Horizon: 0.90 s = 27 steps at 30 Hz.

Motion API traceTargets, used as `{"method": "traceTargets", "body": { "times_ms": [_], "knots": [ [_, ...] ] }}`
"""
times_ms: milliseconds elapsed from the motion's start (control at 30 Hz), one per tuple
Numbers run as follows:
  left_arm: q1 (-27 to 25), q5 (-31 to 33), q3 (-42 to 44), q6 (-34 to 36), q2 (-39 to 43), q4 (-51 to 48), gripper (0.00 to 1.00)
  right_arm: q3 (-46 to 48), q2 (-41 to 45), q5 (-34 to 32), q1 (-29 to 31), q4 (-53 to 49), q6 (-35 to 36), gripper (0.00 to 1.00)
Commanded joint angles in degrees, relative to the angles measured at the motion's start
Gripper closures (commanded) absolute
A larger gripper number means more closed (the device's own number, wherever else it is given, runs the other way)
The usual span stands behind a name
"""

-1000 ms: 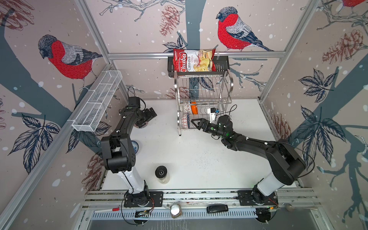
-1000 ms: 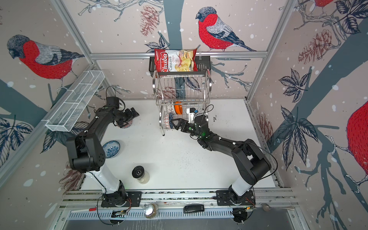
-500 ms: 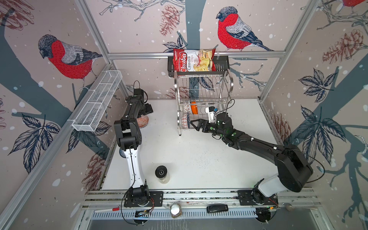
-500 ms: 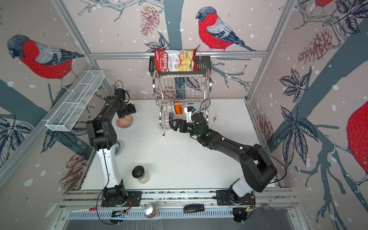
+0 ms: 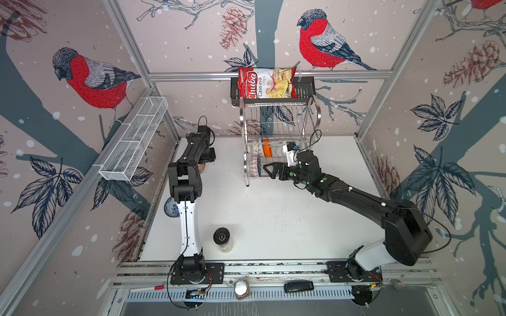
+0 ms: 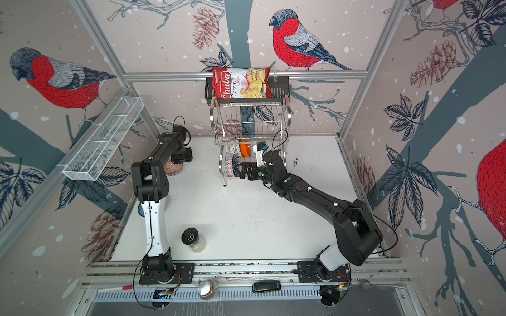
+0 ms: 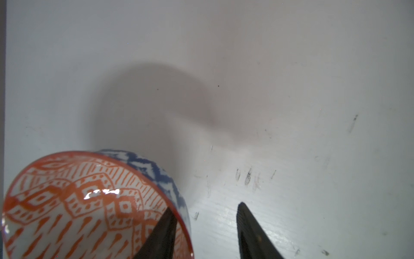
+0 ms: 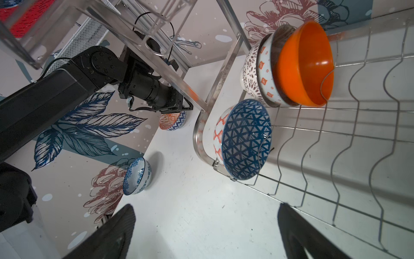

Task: Load the bowls into the dish rack
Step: 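Grasp the orange-and-blue patterned bowl rim with the left gripper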

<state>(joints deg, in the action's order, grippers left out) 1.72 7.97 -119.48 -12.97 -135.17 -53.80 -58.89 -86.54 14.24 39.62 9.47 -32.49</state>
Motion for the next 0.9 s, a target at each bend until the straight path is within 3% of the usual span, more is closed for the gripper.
{"method": "traceTargets", "body": {
  "times_ms": [0, 167, 500, 867],
  "knots": [
    [0.1, 2.7, 1.8, 1.8, 0.6, -0.9, 0.64, -1.0, -0.3, -2.3, -0.8, -1.4, 0.9, 0.00],
    [0.2, 3.1, 4.9, 1.9, 1.9, -1.0, 0.66, 0.0, 0.3, -2.1, -1.8, -0.9, -0.2, 0.00],
    [-1.0, 2.6, 8.9, 1.6, 7.0, -0.6, 1.00, 1.6, 1.5, -1.7, -2.0, -0.1, -1.3, 0.00],
    [-7.0, 0.1, 20.6, 0.5, 19.5, 0.3, 1.00, 2.1, 3.3, -6.1, -4.0, -4.5, -1.6, 0.00]
  ]
}}
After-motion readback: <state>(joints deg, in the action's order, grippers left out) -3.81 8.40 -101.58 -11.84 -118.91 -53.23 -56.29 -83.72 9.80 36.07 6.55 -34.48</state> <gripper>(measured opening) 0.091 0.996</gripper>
